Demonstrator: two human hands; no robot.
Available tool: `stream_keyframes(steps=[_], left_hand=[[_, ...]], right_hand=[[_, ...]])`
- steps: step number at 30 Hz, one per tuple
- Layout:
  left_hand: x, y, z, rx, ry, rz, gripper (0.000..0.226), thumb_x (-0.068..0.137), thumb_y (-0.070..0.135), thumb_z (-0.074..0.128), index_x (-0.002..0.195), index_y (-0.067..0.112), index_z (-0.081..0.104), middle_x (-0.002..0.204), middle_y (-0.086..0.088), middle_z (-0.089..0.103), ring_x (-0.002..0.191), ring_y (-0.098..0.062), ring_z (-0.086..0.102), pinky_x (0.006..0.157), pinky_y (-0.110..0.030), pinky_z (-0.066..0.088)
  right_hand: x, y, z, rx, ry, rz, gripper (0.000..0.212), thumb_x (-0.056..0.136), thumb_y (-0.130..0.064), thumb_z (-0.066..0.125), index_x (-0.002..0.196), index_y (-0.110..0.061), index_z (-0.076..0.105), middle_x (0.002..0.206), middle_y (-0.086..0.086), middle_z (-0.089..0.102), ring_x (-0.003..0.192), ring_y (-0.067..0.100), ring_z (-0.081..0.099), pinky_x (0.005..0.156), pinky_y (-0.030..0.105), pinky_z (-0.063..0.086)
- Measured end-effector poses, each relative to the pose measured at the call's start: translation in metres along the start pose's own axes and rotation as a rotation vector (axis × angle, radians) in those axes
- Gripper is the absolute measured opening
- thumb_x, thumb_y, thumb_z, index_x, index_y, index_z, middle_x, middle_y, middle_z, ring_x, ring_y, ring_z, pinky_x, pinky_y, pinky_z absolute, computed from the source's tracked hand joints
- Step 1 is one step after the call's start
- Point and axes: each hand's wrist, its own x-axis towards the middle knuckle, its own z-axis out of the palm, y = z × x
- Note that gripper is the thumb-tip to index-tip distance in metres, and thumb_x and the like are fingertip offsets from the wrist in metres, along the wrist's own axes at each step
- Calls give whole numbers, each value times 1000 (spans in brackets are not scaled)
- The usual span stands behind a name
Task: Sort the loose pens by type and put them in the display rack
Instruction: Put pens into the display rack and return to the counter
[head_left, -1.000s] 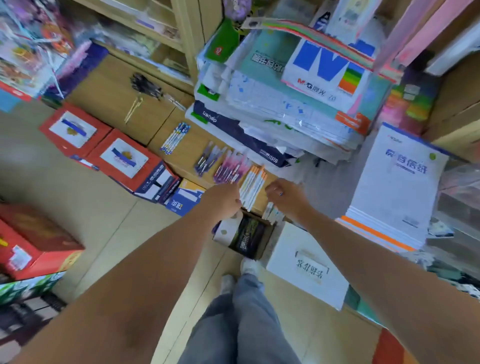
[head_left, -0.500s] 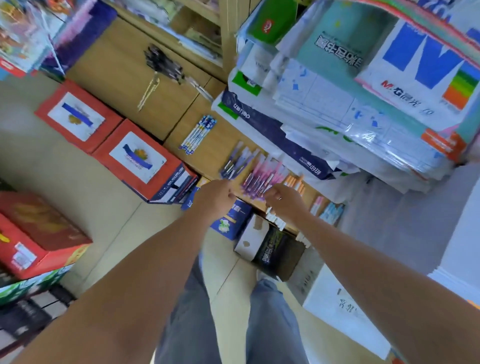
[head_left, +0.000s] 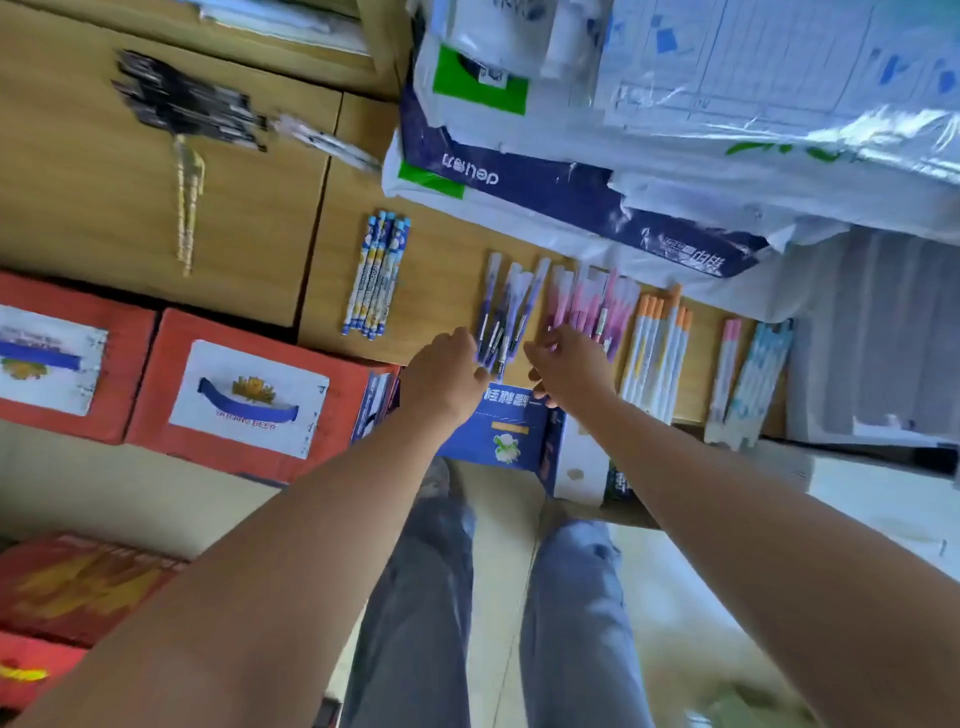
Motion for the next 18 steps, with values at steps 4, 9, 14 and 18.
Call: stream_keyframes(steps=[4, 9, 14, 18], left_hand=[[24, -1, 13, 6, 34, 24, 37, 94, 29, 56, 123, 8, 46, 114, -10, 55, 97, -30, 59, 75, -37, 46], [49, -7, 27, 72, 110, 7, 43, 93, 31, 56, 125, 6, 42, 116, -12, 52, 93, -31, 61, 66, -37, 46], [58, -6, 31, 120, 135, -25, 53, 89, 36, 63, 125, 5, 40, 109, -11, 56, 89, -31, 63, 57, -35, 39], [61, -4, 31, 175, 161, -49, 46, 88, 26, 60, 123, 5, 40, 109, -11, 55, 89, -30, 62, 57, -34, 37]], right_hand=[[27, -4, 16, -32, 58, 18, 26, 91, -36, 59, 101, -12, 54, 79, 12, 69, 70, 31, 69, 68, 49, 58], [57, -9, 32, -232, 130, 3, 50, 89, -48, 58, 116, -6, 47, 78, 14, 68, 67, 30, 66, 57, 36, 56], [70, -8, 35, -268, 132, 32, 68, 88, -41, 63, 137, -4, 33, 83, 12, 67, 74, 28, 66, 43, 26, 39], [69, -11, 35, -260, 131, 25, 61, 88, -37, 63, 131, -5, 34, 82, 10, 63, 75, 29, 64, 46, 27, 38]])
